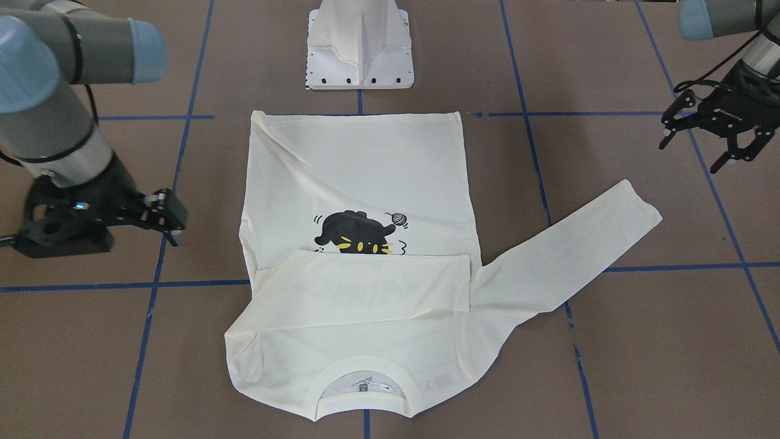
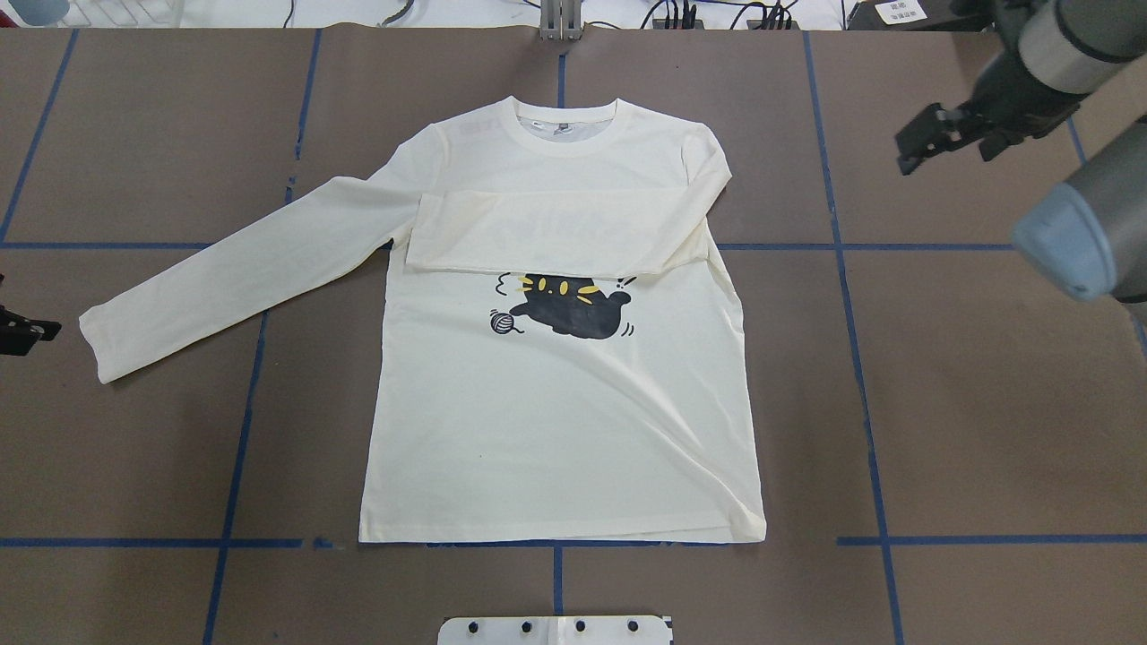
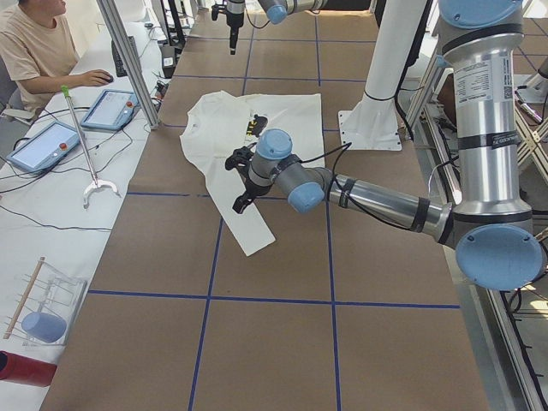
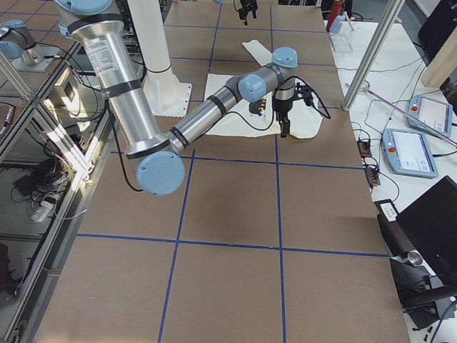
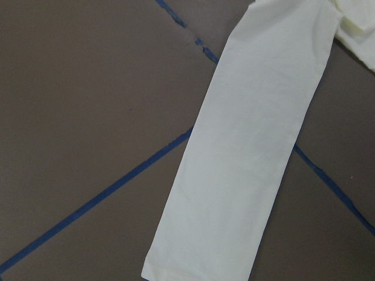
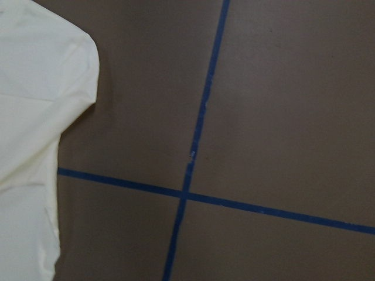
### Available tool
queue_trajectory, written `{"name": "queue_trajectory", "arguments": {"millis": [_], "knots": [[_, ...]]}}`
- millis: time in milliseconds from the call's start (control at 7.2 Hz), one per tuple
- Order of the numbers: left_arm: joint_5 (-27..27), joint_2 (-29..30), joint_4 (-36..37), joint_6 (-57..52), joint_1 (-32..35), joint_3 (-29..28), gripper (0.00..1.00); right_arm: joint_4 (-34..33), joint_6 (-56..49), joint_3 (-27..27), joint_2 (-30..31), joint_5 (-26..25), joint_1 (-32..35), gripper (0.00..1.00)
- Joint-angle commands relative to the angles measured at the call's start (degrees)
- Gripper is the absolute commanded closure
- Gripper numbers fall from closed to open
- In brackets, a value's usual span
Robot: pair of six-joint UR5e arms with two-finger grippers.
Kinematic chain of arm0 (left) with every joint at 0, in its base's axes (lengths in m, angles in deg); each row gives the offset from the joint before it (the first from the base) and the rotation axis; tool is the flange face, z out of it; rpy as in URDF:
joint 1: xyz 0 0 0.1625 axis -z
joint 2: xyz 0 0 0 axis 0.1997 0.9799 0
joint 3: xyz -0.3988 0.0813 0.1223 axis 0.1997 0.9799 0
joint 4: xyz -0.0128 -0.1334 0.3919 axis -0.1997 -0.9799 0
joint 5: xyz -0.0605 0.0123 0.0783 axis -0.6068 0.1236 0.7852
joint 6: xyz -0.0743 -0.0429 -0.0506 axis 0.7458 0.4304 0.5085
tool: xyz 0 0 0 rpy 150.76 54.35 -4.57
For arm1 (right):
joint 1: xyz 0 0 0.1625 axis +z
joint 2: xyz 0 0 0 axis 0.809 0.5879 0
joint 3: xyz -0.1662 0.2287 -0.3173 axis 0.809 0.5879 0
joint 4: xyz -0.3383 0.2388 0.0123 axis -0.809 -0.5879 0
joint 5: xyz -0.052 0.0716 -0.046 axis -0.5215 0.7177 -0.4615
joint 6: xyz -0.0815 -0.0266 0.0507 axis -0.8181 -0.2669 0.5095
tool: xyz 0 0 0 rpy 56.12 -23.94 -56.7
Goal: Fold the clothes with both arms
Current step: 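Release the sleeve and withdraw the right gripper while the left gripper grasps the other cuff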
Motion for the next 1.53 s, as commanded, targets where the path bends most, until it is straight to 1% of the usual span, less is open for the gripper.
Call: {"name": "queue_trajectory", "arguments": {"millis": [0,139,278,417,556,694,833,1250,1389], "knots": [[7.01,-0.56,-8.89,3.26,-7.00,-7.66,0.05,5.83,-10.88,-5.19,14.77,5.12,6.42,0.00],[8.68,-0.29,-13.64,4.15,-9.29,-11.79,0.07,8.57,-11.07,-5.90,17.44,5.48,7.66,0.00],[8.87,-0.03,-14.47,6.33,-11.40,-12.35,0.09,8.60,-11.07,-5.99,17.64,5.48,7.76,0.00],[8.87,0.23,-14.48,8.00,-13.34,-12.36,0.23,8.60,-11.07,-5.99,17.64,5.48,7.85,0.00],[8.87,0.32,-14.48,8.28,-14.14,-12.44,0.28,8.60,-11.07,-5.99,17.64,5.48,7.93,0.00],[8.87,0.32,-14.39,8.28,-14.23,-12.44,0.28,8.51,-10.99,-6.08,17.64,5.48,8.11,0.00],[8.87,0.50,-14.22,8.28,-14.23,-12.53,0.33,8.51,-10.98,-6.08,17.55,5.48,8.20,0.00],[8.96,0.67,-14.04,8.20,-14.23,-12.88,0.35,8.60,-10.98,-5.99,17.20,5.48,8.11,0.00],[8.96,1.20,-13.95,8.20,-14.23,-13.15,0.38,8.60,-10.98,-5.91,17.11,5.48,8.11,0.00]]}}
